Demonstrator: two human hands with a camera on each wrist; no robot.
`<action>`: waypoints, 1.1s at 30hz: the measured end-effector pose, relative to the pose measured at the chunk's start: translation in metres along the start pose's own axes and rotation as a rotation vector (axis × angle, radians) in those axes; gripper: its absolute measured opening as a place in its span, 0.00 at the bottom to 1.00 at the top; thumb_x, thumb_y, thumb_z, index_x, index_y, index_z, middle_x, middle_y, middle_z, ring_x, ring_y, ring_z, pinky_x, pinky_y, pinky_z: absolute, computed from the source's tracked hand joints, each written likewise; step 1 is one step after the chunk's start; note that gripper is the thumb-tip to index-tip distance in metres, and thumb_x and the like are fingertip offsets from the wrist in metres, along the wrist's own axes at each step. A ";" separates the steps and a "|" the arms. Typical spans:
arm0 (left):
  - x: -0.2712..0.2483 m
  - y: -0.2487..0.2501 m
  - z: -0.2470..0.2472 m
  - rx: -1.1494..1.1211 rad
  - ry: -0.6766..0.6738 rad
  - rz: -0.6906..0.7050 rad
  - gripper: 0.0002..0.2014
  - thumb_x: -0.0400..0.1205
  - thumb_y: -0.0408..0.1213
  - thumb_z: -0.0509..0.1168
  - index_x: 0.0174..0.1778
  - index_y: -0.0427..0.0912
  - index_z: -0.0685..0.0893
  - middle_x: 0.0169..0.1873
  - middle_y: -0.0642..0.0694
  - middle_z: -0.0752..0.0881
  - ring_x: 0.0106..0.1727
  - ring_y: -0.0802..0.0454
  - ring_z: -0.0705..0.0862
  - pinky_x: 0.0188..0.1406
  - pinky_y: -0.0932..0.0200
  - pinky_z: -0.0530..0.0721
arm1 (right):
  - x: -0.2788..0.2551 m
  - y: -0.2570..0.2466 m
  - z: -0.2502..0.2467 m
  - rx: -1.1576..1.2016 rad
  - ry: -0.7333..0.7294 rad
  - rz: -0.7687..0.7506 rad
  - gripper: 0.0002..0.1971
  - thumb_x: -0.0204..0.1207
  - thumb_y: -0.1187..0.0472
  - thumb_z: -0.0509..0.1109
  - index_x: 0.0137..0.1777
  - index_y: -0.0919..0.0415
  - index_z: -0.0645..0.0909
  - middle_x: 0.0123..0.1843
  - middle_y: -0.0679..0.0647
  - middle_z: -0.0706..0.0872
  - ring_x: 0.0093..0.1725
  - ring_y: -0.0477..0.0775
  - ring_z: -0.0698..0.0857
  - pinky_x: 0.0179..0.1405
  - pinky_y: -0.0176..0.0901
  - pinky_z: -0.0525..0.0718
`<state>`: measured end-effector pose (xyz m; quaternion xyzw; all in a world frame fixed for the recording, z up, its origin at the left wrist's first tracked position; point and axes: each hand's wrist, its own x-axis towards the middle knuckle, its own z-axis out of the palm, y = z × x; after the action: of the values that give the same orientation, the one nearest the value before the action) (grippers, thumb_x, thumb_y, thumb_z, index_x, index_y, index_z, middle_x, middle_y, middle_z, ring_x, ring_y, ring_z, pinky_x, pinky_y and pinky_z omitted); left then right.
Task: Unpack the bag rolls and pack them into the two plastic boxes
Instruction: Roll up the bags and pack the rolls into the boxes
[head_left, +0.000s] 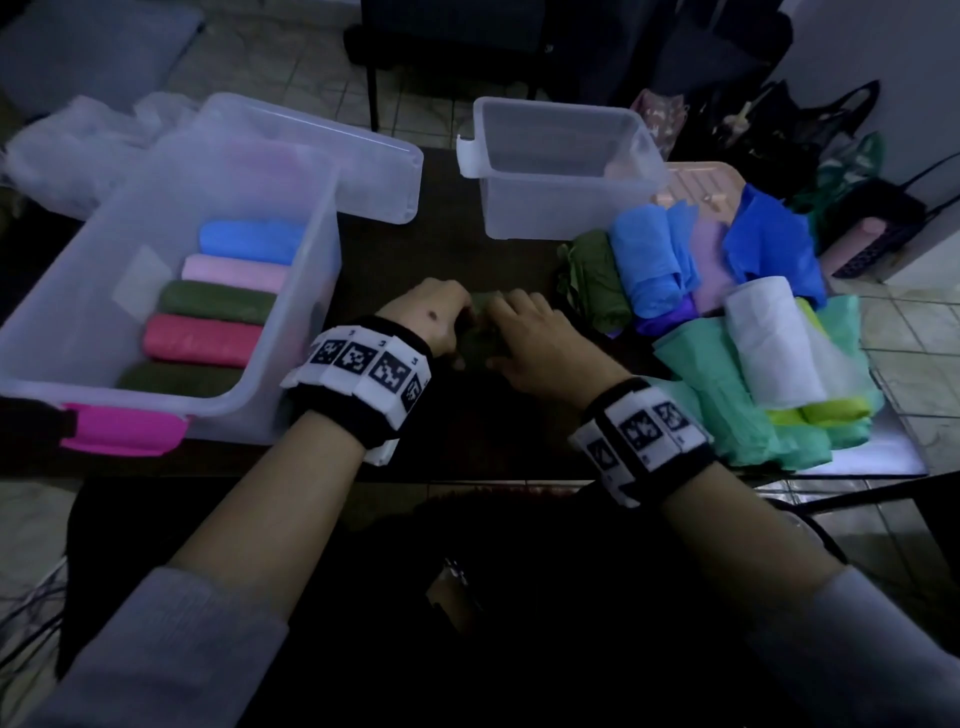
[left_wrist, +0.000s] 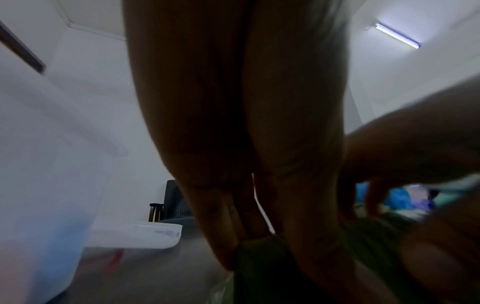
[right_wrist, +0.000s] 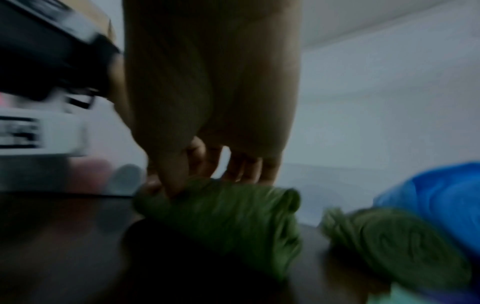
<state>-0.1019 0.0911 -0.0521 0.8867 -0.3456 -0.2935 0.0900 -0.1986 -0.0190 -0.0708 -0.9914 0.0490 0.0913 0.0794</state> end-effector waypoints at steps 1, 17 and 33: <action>0.001 0.000 -0.002 0.000 -0.023 -0.003 0.27 0.71 0.32 0.76 0.67 0.45 0.78 0.63 0.42 0.80 0.61 0.44 0.81 0.52 0.54 0.79 | -0.005 -0.004 0.005 0.004 0.030 0.004 0.28 0.76 0.52 0.68 0.73 0.61 0.64 0.71 0.60 0.68 0.71 0.62 0.68 0.64 0.55 0.71; -0.010 -0.013 0.011 -0.048 0.094 0.081 0.31 0.65 0.39 0.80 0.65 0.46 0.78 0.63 0.46 0.75 0.64 0.49 0.76 0.57 0.58 0.73 | -0.005 -0.014 0.026 -0.075 -0.020 0.045 0.36 0.70 0.49 0.69 0.75 0.62 0.61 0.72 0.60 0.69 0.72 0.62 0.67 0.69 0.55 0.66; -0.016 -0.017 0.006 -0.120 -0.006 0.057 0.28 0.69 0.36 0.77 0.66 0.46 0.81 0.59 0.47 0.83 0.57 0.53 0.80 0.57 0.58 0.78 | 0.025 0.000 0.006 0.102 -0.255 0.063 0.57 0.52 0.37 0.82 0.79 0.54 0.57 0.74 0.56 0.66 0.74 0.59 0.64 0.72 0.57 0.68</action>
<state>-0.1055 0.1146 -0.0555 0.8687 -0.3527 -0.3137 0.1501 -0.1749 -0.0205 -0.0818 -0.9644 0.0743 0.2164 0.1326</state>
